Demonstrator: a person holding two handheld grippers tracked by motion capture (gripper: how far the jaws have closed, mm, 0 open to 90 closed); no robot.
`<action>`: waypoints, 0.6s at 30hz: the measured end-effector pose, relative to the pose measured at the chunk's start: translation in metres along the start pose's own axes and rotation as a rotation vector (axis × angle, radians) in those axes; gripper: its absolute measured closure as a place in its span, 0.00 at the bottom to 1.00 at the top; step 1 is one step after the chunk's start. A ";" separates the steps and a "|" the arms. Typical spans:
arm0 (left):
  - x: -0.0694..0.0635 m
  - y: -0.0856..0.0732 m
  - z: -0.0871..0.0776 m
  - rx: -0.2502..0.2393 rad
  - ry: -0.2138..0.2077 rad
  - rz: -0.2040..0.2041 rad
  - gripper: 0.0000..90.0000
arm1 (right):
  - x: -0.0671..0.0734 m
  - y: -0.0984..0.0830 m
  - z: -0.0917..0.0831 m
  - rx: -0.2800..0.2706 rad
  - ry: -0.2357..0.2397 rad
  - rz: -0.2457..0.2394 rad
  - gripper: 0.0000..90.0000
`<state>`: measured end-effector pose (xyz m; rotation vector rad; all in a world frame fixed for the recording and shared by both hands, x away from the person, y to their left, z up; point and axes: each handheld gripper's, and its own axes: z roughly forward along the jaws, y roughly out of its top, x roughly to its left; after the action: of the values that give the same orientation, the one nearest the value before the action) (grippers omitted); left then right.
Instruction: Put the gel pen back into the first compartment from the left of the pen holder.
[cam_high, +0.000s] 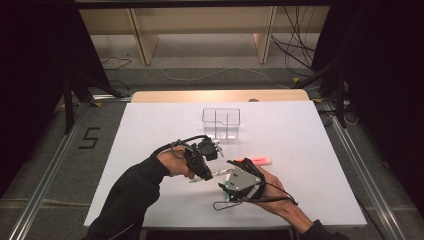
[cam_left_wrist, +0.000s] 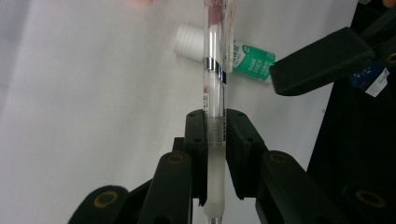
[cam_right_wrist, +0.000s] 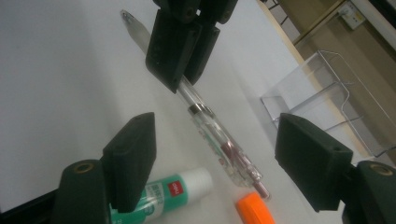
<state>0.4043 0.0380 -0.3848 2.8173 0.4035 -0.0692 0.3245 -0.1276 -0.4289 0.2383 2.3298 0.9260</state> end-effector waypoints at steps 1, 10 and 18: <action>0.000 0.000 0.000 0.001 -0.001 0.001 0.88 | 0.002 0.000 0.000 0.007 -0.006 -0.017 0.36; -0.002 0.001 0.000 0.009 0.000 0.005 0.88 | 0.014 0.003 0.004 0.023 -0.063 -0.132 0.45; -0.002 0.003 0.002 0.023 -0.007 0.006 0.88 | 0.019 0.004 0.006 0.045 -0.101 -0.220 0.53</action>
<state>0.4029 0.0343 -0.3858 2.8398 0.3958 -0.0834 0.3128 -0.1141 -0.4393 0.0439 2.2323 0.7366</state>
